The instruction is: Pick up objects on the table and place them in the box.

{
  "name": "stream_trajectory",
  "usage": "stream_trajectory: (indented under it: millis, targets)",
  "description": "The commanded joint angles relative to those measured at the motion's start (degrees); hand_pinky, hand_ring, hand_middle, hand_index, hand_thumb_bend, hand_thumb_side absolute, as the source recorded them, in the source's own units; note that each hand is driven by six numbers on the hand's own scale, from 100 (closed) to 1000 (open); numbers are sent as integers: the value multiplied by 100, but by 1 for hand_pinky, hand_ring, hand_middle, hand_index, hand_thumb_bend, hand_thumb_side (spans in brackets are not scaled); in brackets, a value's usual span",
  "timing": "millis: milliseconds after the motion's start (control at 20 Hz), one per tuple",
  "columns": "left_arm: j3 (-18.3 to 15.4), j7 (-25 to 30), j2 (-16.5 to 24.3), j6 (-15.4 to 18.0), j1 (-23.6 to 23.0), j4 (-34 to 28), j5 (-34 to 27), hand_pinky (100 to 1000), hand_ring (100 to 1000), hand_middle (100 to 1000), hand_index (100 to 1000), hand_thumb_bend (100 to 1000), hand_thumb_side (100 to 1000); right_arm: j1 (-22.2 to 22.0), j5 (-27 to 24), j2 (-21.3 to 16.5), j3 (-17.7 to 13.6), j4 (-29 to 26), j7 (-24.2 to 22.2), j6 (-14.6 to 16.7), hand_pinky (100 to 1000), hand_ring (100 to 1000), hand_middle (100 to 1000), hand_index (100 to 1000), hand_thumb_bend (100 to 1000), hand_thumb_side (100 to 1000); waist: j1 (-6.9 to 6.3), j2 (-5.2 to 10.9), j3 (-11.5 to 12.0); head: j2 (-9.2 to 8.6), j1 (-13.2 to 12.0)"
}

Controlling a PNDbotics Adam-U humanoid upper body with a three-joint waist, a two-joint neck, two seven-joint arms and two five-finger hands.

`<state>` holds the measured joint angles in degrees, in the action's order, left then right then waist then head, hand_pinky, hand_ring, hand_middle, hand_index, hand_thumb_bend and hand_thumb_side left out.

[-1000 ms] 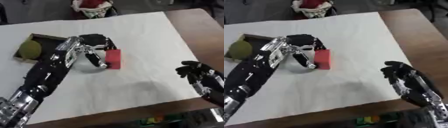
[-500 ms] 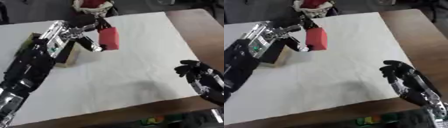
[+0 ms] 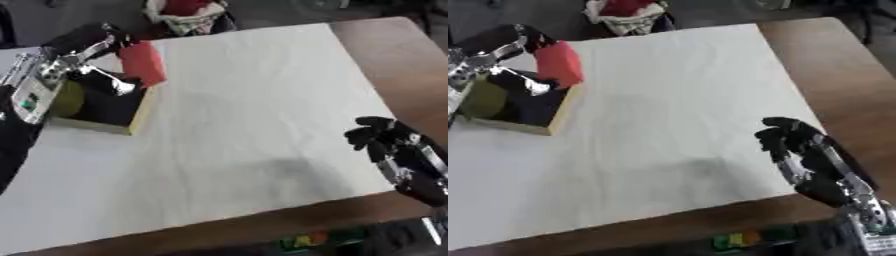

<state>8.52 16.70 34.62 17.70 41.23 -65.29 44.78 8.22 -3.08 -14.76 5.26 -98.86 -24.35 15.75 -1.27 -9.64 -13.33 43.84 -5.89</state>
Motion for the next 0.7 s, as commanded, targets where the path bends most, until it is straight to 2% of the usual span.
stream_trajectory:
  millis: [50, 200, 250, 350, 450, 500, 700]
  targets:
    - [-188, -69, 193, -66, 25, 221, 267, 669, 604, 595, 764, 222, 191, 36, 18, -65, -72, -52, 32, 0, 767, 771, 509, 833, 100, 470, 20, 63, 1, 28, 26]
    - [-226, -123, 168, -42, 8, 383, 443, 672, 609, 603, 770, 226, 196, 35, 23, -64, -74, -48, 41, 3, 767, 771, 509, 833, 100, 470, 23, 62, 1, 28, 26]
    - [-242, -152, 164, -50, -4, 422, 491, 695, 650, 681, 821, 259, 210, 35, 23, -62, -74, -48, 41, 4, 766, 771, 509, 833, 100, 470, 21, 59, 2, 28, 35]
    - [-305, -338, 140, -141, -46, 497, 620, 698, 662, 705, 836, 263, 201, 36, 23, -57, -78, -49, 42, 4, 766, 771, 509, 833, 100, 470, 17, 54, 0, 28, 45]
    - [-351, -553, 131, -229, -87, 536, 680, 703, 674, 726, 861, 285, 237, 35, 24, -58, -84, -49, 47, 4, 766, 771, 509, 833, 100, 470, 15, 51, 0, 28, 51]
    - [-363, -631, 134, -256, -104, 543, 694, 712, 686, 744, 884, 314, 305, 34, 25, -58, -86, -49, 48, 3, 766, 771, 509, 833, 100, 470, 14, 50, 1, 28, 53]
    - [-386, -774, 148, -297, -146, 533, 718, 712, 686, 744, 884, 314, 305, 36, 27, -58, -87, -49, 51, 2, 766, 771, 509, 833, 100, 470, 10, 49, 3, 28, 56]
